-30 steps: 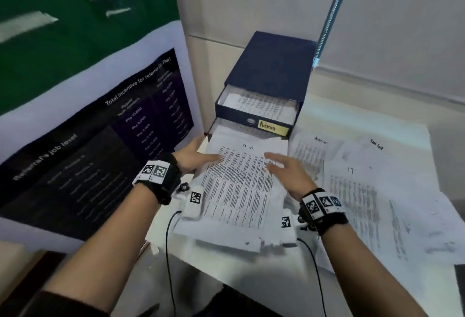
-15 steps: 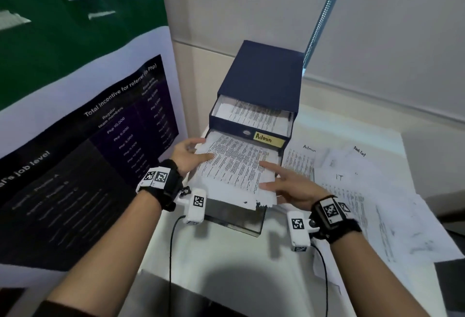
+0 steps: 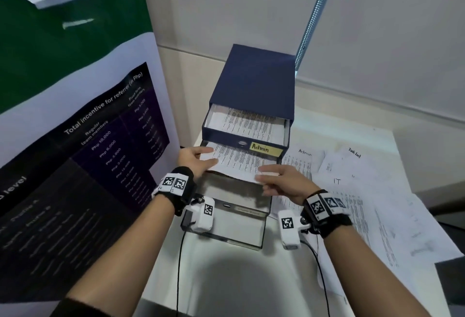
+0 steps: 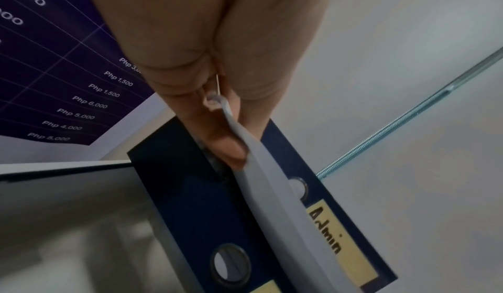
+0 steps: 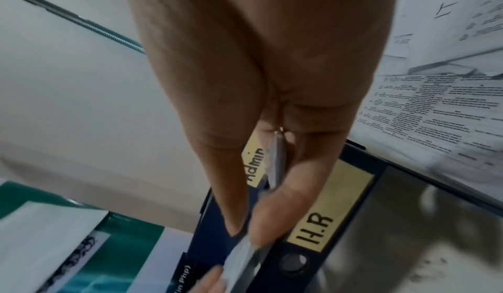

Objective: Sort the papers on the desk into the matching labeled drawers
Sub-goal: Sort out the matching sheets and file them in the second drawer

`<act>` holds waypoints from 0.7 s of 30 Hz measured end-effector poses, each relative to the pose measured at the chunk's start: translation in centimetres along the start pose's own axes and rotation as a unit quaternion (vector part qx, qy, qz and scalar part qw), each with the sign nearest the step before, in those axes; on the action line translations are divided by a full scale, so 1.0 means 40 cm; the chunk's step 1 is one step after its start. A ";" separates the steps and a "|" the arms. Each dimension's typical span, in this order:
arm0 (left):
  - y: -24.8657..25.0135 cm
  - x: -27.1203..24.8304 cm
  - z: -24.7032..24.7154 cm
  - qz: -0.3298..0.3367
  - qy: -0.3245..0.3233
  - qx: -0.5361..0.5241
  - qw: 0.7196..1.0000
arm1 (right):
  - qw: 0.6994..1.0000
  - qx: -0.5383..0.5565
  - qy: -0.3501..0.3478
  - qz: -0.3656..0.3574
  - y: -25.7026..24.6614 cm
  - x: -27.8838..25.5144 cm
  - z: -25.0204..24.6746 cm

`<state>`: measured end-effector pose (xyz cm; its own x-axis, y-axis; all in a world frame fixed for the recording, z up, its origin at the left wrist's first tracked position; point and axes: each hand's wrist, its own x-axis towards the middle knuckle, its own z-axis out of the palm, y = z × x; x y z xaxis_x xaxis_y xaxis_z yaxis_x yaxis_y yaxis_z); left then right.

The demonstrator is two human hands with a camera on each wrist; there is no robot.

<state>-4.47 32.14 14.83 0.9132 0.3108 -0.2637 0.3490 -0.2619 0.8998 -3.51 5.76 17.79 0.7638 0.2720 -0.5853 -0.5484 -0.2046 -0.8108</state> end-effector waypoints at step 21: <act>-0.016 0.049 0.168 0.191 -0.147 0.503 0.830 | 0.771 -0.533 0.165 -0.309 0.021 0.096 0.020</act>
<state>-1.48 26.77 11.42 0.9581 -0.1681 -0.2320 -0.1139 -0.9665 0.2298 -1.31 7.40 14.85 0.9087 0.4084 0.0857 0.4101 -0.8358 -0.3651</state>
